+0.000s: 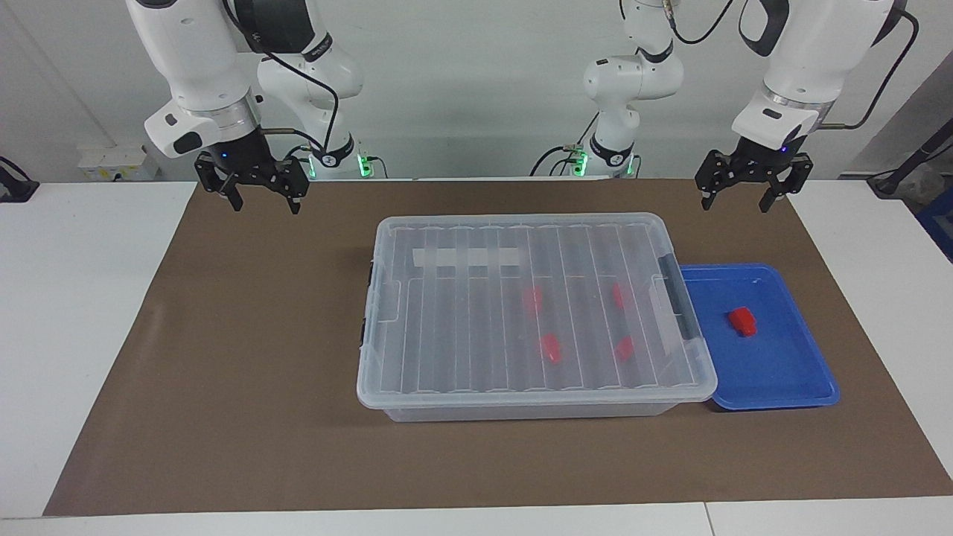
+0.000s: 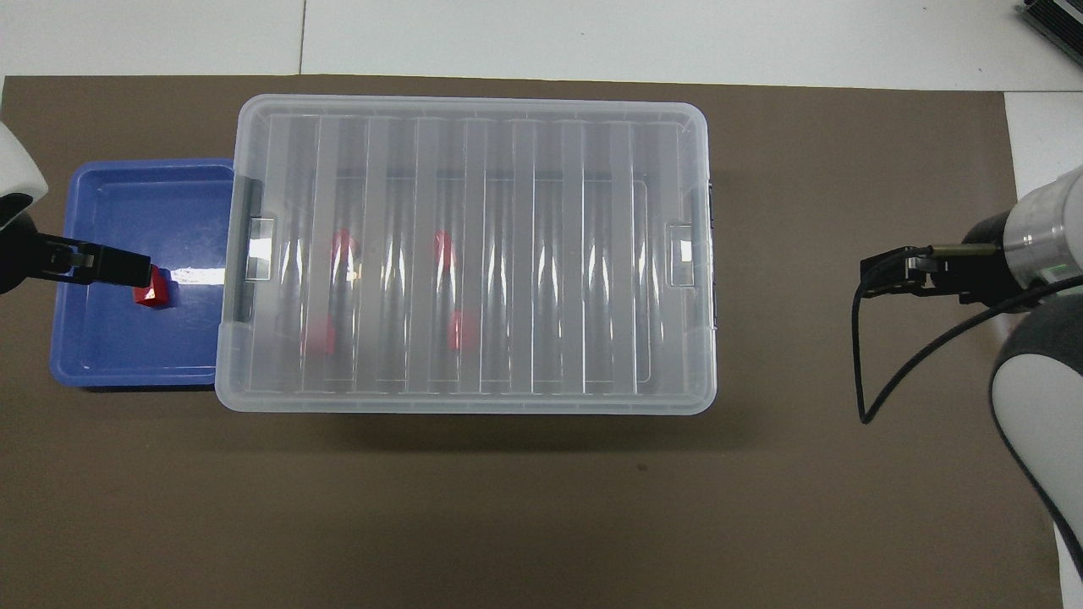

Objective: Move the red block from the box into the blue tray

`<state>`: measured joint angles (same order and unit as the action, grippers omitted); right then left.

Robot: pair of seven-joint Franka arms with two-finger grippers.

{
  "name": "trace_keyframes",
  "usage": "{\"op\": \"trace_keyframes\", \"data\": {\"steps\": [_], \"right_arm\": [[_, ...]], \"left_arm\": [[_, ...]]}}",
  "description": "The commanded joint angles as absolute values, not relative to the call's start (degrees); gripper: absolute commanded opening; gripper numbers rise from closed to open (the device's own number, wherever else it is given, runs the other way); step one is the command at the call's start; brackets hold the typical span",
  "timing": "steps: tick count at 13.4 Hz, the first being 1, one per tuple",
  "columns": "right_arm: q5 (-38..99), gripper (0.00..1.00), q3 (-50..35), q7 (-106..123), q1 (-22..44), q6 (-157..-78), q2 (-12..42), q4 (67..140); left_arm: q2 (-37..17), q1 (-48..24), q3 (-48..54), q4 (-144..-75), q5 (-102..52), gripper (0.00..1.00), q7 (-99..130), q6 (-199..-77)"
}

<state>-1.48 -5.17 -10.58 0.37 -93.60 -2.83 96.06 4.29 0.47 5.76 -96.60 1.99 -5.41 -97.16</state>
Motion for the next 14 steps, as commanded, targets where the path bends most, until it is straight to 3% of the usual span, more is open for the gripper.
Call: {"op": "trace_keyframes", "data": {"steps": [1,14], "right_arm": [[-1.23,1.0,-5.45,-10.02,0.0,-93.25,-3.25,96.59],[-1.14,1.0,-5.45,-9.75,-0.09,-92.9,-3.6,97.21]], "left_arm": [[5.98,1.76,6.5,-98.79,1.49,1.0,-5.54,-98.44],[5.98,2.81,6.42,-98.79,0.35,1.0,-5.54,-98.53]]}}
